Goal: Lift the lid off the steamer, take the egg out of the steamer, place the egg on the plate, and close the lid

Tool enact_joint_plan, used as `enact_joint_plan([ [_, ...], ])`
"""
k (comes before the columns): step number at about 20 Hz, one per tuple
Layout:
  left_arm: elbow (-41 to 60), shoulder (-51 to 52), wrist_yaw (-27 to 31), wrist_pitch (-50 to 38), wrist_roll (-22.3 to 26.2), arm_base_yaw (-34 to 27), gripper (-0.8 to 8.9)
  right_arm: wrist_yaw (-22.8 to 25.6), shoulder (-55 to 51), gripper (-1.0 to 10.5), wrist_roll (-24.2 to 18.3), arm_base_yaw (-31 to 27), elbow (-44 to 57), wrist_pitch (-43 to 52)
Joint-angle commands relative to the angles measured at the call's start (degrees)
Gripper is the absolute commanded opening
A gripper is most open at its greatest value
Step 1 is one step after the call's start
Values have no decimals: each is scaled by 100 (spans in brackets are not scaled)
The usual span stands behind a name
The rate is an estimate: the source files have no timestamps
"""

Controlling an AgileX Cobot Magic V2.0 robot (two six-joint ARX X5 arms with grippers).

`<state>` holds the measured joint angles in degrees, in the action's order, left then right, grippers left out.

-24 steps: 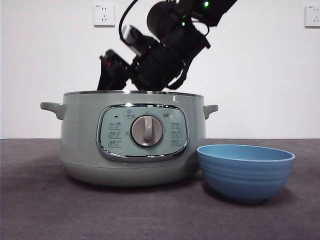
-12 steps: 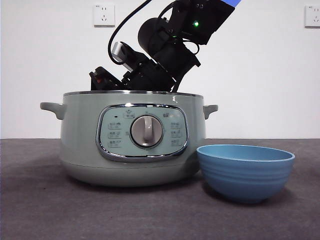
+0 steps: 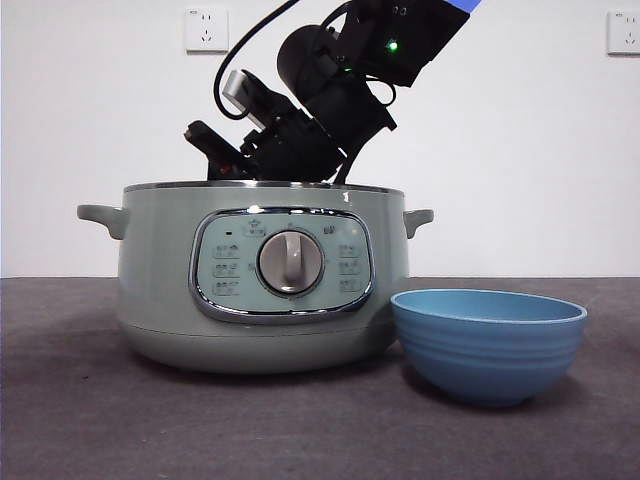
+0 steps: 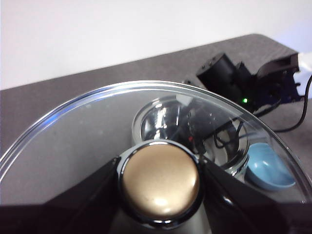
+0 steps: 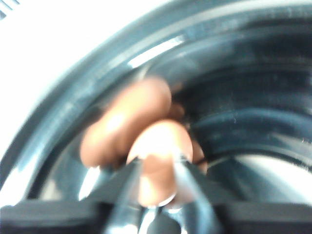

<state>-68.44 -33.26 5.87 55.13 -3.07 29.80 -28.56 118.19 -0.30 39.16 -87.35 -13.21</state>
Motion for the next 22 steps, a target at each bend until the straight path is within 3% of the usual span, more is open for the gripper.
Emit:
enact_joint_plan([
  [1, -28, 63, 7, -229, -15, 22, -8, 4, 131, 60, 26, 72, 81, -111],
  [3, -28, 63, 7, -229, -13, 20, -8, 0, 131, 65, 22, 72, 81, -111],
  [6, -28, 63, 7, -229, -13, 20, -8, -157, 131, 252, -70, 74, 81, -107],
  [22, -28, 63, 7, -219, -15, 20, -8, -127, 262, 248, -321, 74, 81, -175],
])
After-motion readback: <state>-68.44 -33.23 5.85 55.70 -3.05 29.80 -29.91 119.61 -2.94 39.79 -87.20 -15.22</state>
